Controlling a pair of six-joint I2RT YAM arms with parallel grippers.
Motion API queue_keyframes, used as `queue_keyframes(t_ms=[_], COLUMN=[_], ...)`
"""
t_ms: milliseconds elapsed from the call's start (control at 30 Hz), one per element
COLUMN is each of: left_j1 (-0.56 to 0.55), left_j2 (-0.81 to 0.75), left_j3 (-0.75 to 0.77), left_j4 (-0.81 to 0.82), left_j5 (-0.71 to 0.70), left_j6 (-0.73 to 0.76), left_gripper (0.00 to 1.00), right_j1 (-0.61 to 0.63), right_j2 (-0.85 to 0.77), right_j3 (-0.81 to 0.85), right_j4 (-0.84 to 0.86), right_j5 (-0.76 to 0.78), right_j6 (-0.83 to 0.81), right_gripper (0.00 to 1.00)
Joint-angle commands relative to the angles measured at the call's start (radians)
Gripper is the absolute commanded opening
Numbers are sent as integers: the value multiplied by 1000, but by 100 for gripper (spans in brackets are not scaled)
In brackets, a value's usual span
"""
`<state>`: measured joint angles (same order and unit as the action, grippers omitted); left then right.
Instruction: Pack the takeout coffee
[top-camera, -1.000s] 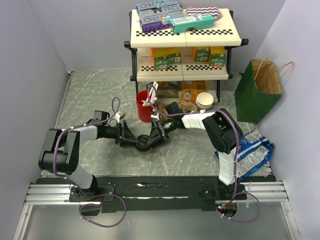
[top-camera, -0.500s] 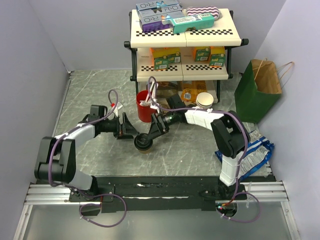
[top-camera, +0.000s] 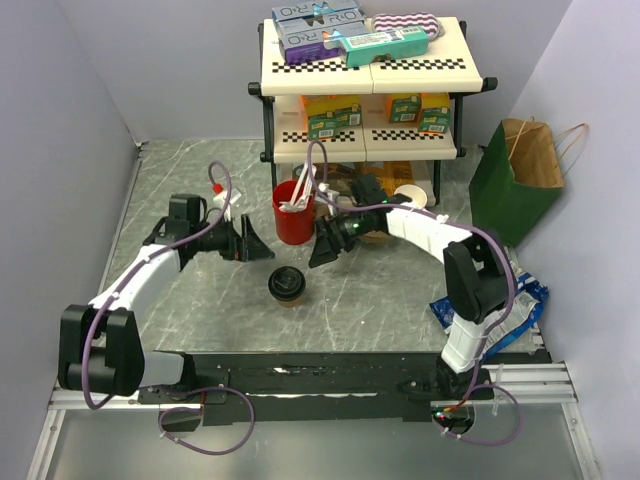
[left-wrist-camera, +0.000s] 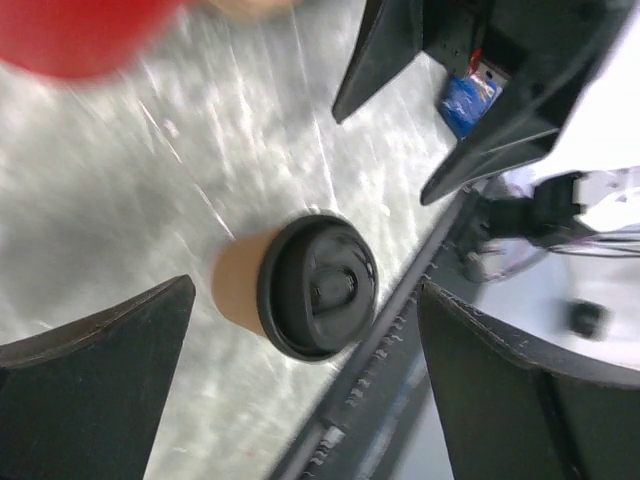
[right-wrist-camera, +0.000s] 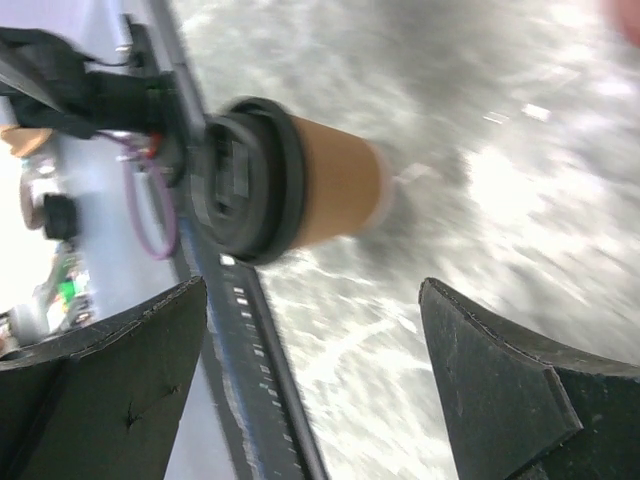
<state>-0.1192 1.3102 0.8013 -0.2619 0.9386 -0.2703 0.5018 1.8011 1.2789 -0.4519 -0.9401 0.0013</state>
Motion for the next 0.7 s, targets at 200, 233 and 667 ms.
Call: queue_keyframes(t_ms=[200, 233, 667], left_j1=[1, 1, 0], left_j2=[-43, -42, -75], left_j3=[236, 245, 208], left_j4=[-142, -145, -137], left_j5=[-118, -121, -146], left_j6=[370, 388, 418], left_gripper=[99, 99, 99], right_j1=[-39, -42, -17], right_j2=[-149, -166, -463], right_j3=[33, 31, -119], right_j4=[-229, -252, -237], right_j5=[173, 184, 359], right_j6=[-296, -313, -723], right_gripper=[89, 88, 86])
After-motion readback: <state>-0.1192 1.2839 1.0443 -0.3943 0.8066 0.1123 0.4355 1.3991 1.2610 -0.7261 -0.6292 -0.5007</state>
